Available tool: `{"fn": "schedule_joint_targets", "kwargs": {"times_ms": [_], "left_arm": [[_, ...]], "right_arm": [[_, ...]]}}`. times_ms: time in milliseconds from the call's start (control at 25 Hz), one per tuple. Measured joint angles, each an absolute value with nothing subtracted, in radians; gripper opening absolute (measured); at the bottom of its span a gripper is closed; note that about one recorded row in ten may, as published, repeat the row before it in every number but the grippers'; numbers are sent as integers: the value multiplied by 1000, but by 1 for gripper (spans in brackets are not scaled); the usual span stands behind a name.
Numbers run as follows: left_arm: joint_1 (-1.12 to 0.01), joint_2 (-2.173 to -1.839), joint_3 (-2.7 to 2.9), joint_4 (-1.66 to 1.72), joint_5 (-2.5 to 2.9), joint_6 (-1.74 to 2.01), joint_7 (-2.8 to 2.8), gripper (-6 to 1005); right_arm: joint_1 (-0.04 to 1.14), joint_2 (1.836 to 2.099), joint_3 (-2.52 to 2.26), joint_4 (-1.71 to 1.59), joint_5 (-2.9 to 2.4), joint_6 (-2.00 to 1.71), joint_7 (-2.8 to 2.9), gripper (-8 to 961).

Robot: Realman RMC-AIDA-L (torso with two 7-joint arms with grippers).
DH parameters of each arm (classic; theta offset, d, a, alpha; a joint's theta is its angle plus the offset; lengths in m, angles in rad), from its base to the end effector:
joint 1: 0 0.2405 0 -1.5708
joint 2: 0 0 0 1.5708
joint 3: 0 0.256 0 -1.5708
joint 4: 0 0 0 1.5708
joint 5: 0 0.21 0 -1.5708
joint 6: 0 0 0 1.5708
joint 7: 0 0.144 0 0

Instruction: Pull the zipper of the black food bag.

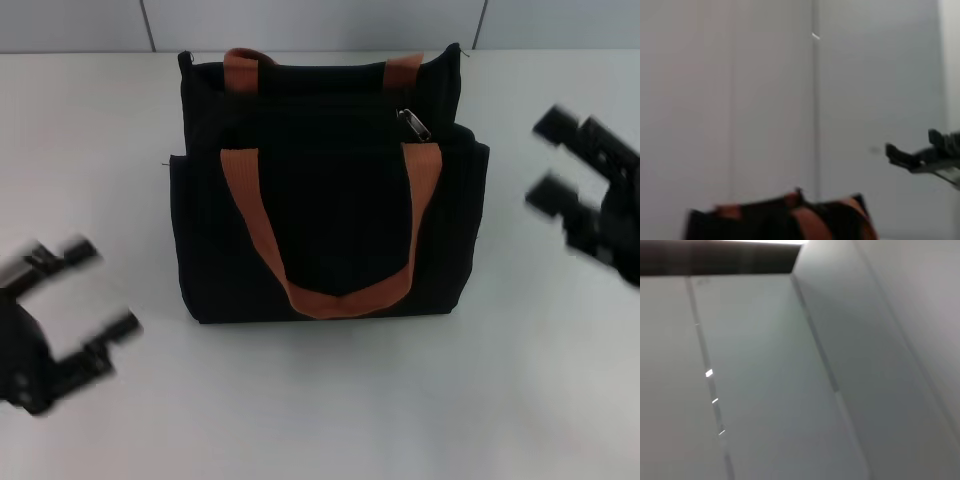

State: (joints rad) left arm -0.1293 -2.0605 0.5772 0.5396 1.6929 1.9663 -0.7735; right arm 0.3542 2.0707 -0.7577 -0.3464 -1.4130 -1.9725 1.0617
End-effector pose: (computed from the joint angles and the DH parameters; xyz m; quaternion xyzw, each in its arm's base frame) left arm -0.3205 0.1892 0.0388 -0.8717 -0.0730 -0.4039 0.2676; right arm 0.2568 0.2489 0.0187 -0.8069 0.1483 0.5542 0.1405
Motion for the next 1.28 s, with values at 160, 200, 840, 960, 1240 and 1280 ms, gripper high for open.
{"fn": "schedule_joint_targets", "kwargs": {"times_ms": [160, 200, 840, 960, 1240, 1280], "left_arm": [[-177, -2062, 577, 534, 1828, 1969, -781, 737], [-191, -2062, 577, 533, 1861, 1969, -793, 737], [-307, -2066, 611, 533, 2028, 1963, -878, 737], [-311, -2068, 621, 533, 2028, 1963, -879, 737], [-317, -2071, 650, 511, 2029, 1949, -877, 737], [-317, -2071, 650, 507, 2029, 1944, -876, 737]], "right_arm": [[351, 2064, -768, -439, -1596, -2004, 1076, 827], [351, 2064, -766, -455, -1647, -2000, 1071, 827], [353, 2086, -770, -437, -1954, -1832, 971, 827], [350, 2085, -769, -397, -1955, -1822, 902, 827], [345, 2085, -761, -388, -1955, -1819, 880, 827], [344, 2085, -759, -387, -1952, -1818, 864, 827]]}}
